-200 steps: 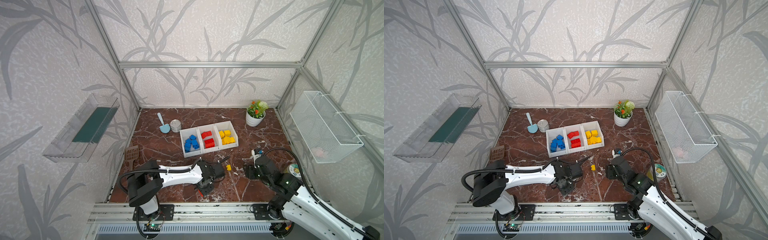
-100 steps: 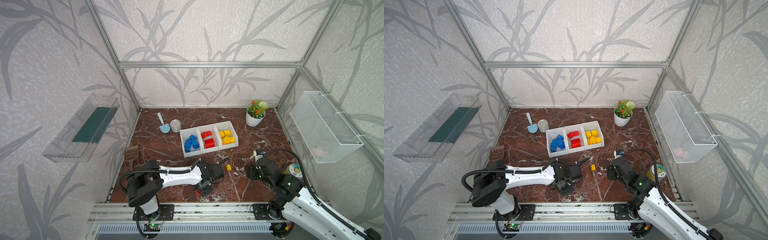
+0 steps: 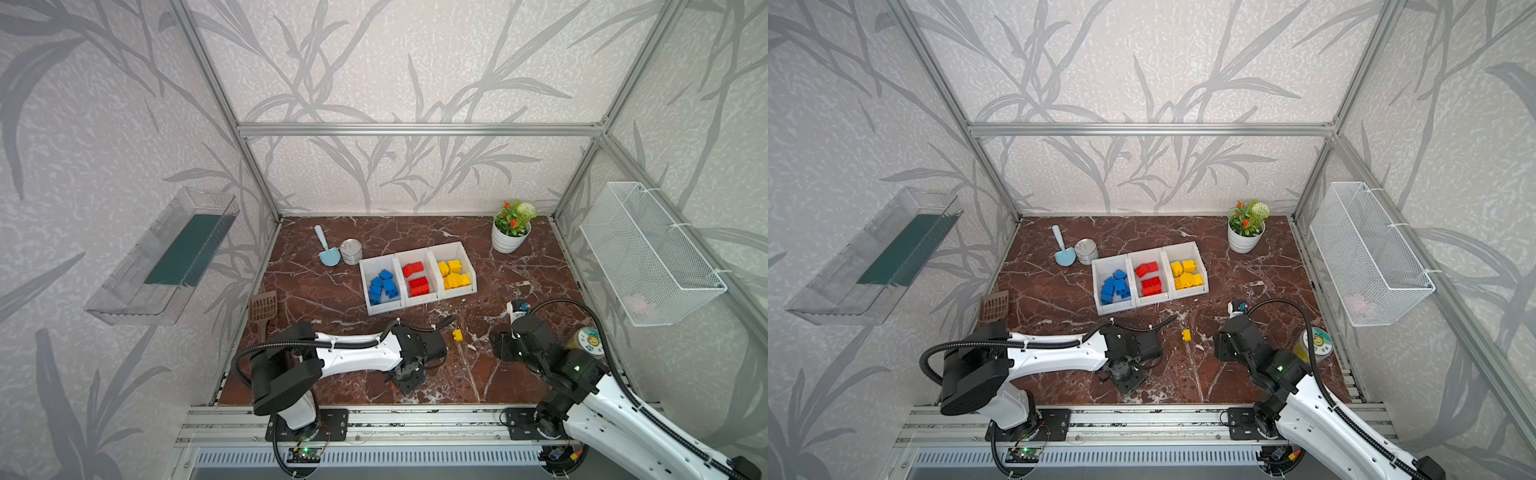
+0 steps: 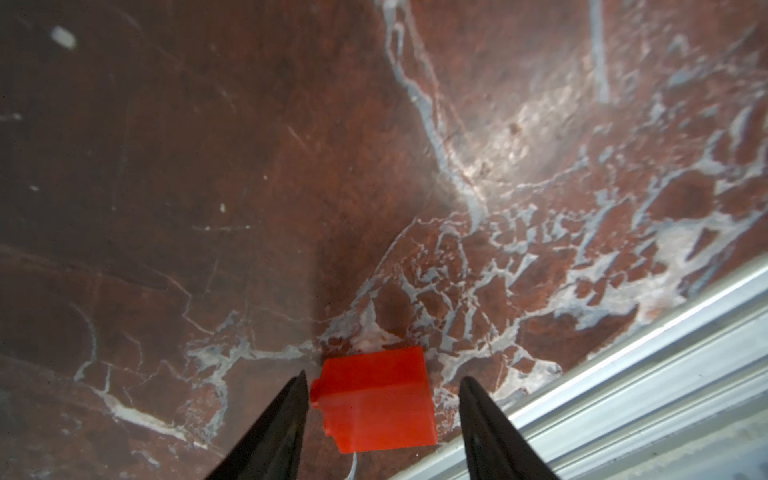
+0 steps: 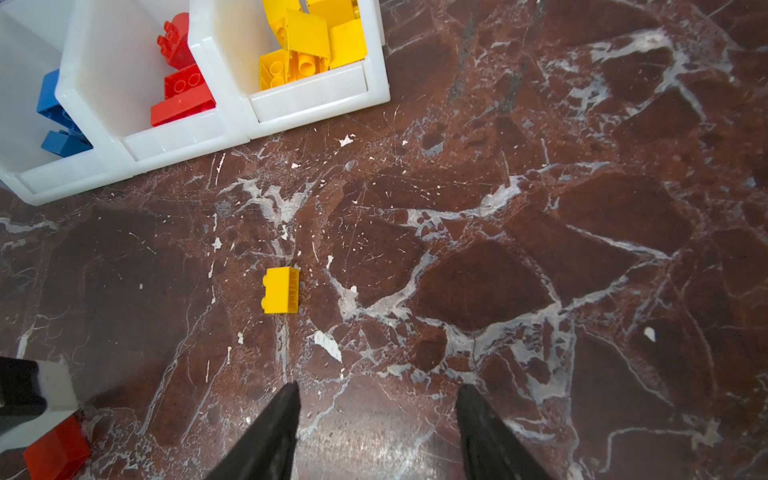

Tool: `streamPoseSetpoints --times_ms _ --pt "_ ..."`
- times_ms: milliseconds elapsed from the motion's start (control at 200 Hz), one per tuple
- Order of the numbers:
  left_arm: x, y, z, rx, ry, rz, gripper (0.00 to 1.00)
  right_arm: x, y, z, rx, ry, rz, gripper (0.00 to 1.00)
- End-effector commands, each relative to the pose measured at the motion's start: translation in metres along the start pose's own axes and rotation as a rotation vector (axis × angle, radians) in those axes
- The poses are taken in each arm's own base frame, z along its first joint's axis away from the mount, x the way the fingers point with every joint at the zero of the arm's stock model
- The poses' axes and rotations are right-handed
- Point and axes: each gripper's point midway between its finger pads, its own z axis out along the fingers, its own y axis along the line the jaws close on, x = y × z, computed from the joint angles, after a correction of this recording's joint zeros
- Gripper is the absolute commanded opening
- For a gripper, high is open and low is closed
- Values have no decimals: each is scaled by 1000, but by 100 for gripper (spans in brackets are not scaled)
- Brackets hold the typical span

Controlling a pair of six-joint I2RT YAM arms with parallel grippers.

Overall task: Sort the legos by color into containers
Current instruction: 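Close the left gripper on the red brick and lift it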

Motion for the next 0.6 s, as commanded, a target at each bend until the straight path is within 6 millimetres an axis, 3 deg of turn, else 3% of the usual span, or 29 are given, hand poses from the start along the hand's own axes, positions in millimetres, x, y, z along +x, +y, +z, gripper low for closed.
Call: streamPoseSetpoints --times_ms 0,190,360,595 --pt "9 7 0 -38 22 -39 61 1 -3 2 10 -7 18 61" --pt "11 6 7 -42 55 -42 58 1 -3 2 12 -4 14 61" --pt "9 4 10 -40 64 -30 49 2 -4 3 16 -1 16 61" --pt "0 3 3 -29 19 -11 43 0 -6 1 27 -5 18 61"
